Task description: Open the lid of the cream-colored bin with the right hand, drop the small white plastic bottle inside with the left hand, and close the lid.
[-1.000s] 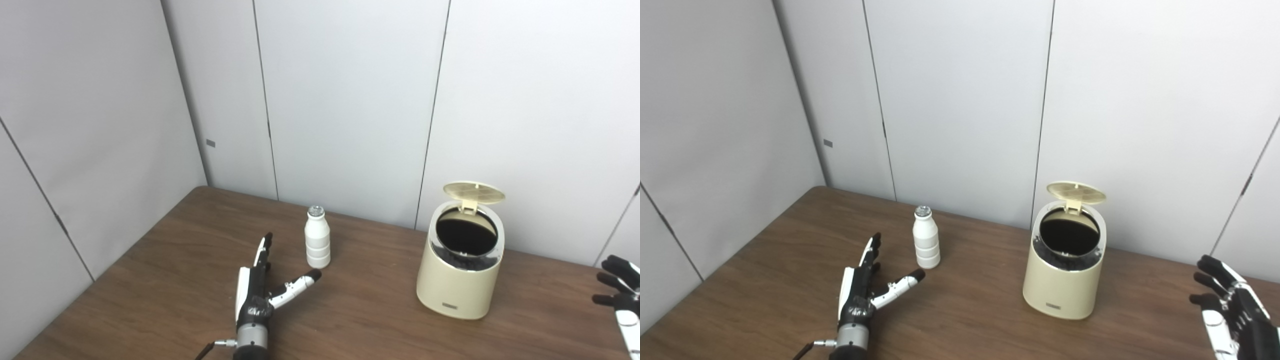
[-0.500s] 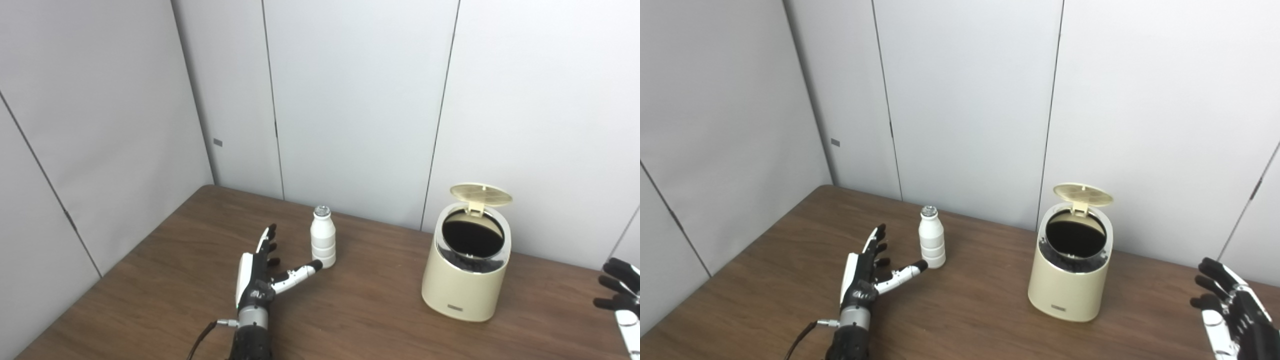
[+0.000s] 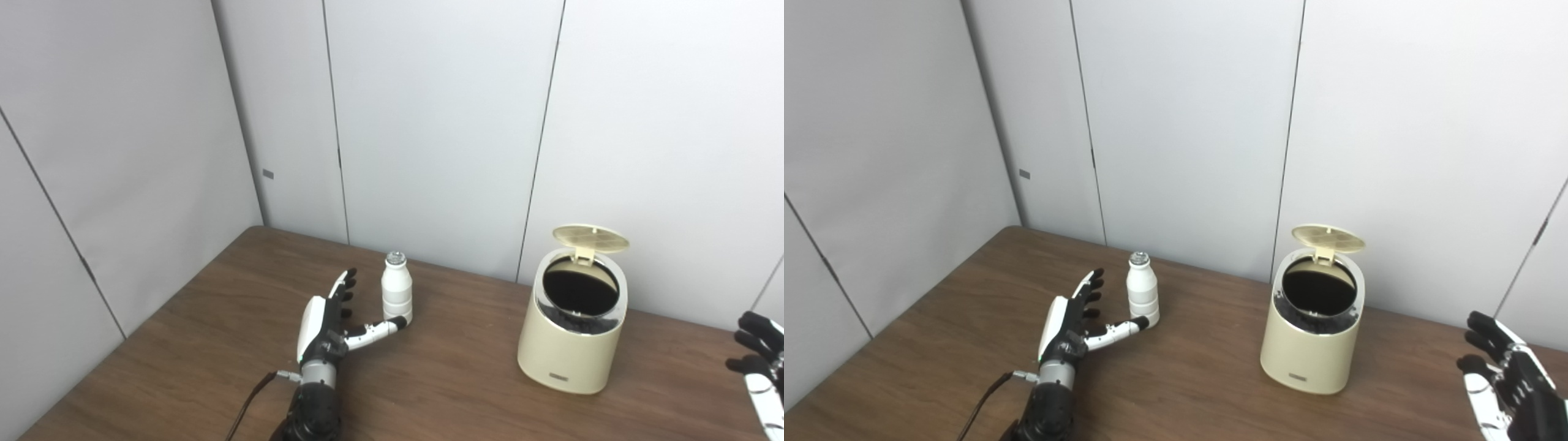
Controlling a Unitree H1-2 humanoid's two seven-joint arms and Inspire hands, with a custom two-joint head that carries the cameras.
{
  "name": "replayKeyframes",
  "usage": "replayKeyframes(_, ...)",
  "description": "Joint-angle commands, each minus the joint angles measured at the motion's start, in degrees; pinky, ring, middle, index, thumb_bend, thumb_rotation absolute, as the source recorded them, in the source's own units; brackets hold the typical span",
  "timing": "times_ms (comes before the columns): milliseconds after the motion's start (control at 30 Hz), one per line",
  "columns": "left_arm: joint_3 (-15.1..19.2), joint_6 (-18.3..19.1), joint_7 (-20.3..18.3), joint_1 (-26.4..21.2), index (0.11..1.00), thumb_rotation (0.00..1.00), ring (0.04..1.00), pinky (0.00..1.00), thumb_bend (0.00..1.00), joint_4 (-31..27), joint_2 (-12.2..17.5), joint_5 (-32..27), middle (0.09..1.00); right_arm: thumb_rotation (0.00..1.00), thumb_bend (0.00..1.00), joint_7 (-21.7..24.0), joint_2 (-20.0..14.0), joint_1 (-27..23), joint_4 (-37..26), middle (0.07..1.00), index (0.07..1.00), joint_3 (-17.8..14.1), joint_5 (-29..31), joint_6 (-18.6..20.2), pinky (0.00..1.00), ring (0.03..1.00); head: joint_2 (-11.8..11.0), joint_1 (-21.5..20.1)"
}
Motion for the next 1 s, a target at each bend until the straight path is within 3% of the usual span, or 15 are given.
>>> replayKeyframes(0,-1.1,0.1,-1.8,-1.9,0.94,0.32,0.881,0.78,1.0,1.4,-0.1,-0.3,0.915,0.62,0.06,-0.4,0.0,-1.4,-2.3,0.827,0.797,-0.2,-0.4,-0.7,0.65,0.807,0.0,0.0)
replayKeyframes(267,-1.9,-1.3,-1.3,-3.5,0.91,0.33,0.861,0.76,1.0,5.6,-0.3,0.2,0.892,0.62,0.04,-0.5,0.1,-1.5,-2.7,0.826,0.795,-0.2,-1.6,-0.2,0.64,0.803,-0.1,-0.3)
replayKeyframes(400,-1.9,-1.6,-1.2,-4.2,0.908,0.32,0.86,0.76,1.0,7.1,-0.4,0.0,0.891,0.56,0.03,-0.4,0.0,-1.5,-2.7,0.827,0.798,-0.2,-1.5,-0.3,0.64,0.804,-0.3,-0.3)
replayKeyframes(500,-1.7,-2.1,-1.2,-4.8,0.905,0.3,0.825,0.68,1.0,8.1,-0.6,-0.6,0.878,0.54,0.03,-0.3,-0.1,-1.5,-2.6,0.827,0.803,-0.2,-1.4,-0.2,0.65,0.806,-0.4,-0.4)
replayKeyframes(700,-2.0,-2.0,-1.2,-5.5,0.902,0.3,0.858,0.75,1.0,9.2,-0.6,-0.6,0.884,0.52,0.01,-0.4,0.0,-1.5,-2.3,0.832,0.801,-0.2,-1.4,-0.6,0.66,0.81,-0.5,-0.5)
replayKeyframes(967,-2.2,-2.3,-1.1,-6.4,0.884,0.3,0.835,0.75,1.0,10.7,-0.5,-0.5,0.853,0.39,0.0,-0.4,0.0,-1.3,-2.5,0.828,0.805,0.0,-2.0,-0.6,0.64,0.801,-0.7,-1.0)
